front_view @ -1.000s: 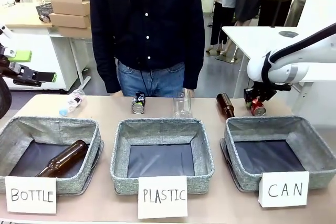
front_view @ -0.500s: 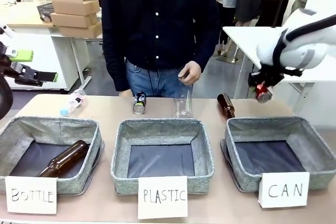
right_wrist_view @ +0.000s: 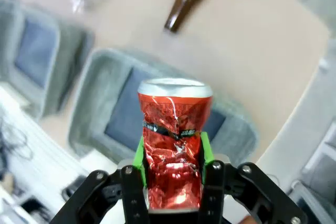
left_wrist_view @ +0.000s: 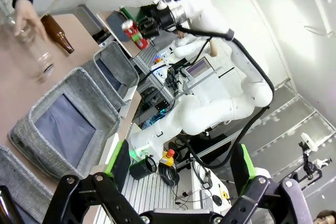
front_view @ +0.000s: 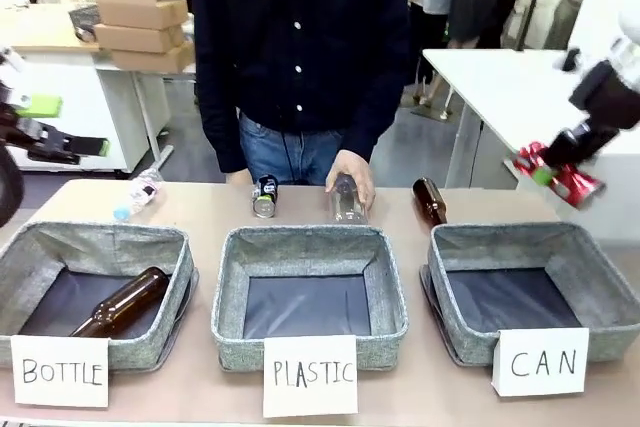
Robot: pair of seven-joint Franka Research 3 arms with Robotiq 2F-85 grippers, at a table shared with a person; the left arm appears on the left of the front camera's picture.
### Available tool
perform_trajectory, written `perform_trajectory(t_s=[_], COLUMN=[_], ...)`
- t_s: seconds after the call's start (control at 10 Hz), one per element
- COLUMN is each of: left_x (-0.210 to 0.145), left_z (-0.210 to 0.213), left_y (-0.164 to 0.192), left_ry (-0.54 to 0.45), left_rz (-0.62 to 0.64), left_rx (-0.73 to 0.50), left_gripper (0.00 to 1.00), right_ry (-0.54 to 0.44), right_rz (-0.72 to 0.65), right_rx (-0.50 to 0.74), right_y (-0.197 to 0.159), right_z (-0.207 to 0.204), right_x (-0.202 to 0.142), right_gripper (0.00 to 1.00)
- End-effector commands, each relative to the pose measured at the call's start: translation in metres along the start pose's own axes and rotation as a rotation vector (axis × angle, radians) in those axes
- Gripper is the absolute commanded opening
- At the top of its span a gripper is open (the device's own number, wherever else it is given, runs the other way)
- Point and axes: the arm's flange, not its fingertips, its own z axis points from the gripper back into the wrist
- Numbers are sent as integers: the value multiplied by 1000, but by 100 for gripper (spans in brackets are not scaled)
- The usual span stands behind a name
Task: Sort the can waste into the basket.
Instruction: Pick up the can waste from the table and place it in the right Fabric basket.
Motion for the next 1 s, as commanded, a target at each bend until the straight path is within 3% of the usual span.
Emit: perform_trajectory(t_s=[0.0, 0.6, 0.7, 0.9], left_x=[2, 2, 2, 2], left_z=[-2, -2, -2, -2], left_y=[-1, -1, -1, -1], left_ry=[-16, -16, -16, -16], left_rz=[-23, -23, -23, -23], left_rx=[-16, -16, -16, -16], left_gripper=[100, 100, 100, 100], right_ry=[-10, 3, 0, 3], right_rz=[227, 264, 261, 256], right_rx=[-28, 15, 18, 14], right_y=[11, 7, 7, 7], right_z=[-14, -17, -17, -18], right_x=[-13, -6, -6, -6], right_gripper=[0, 0, 100, 100])
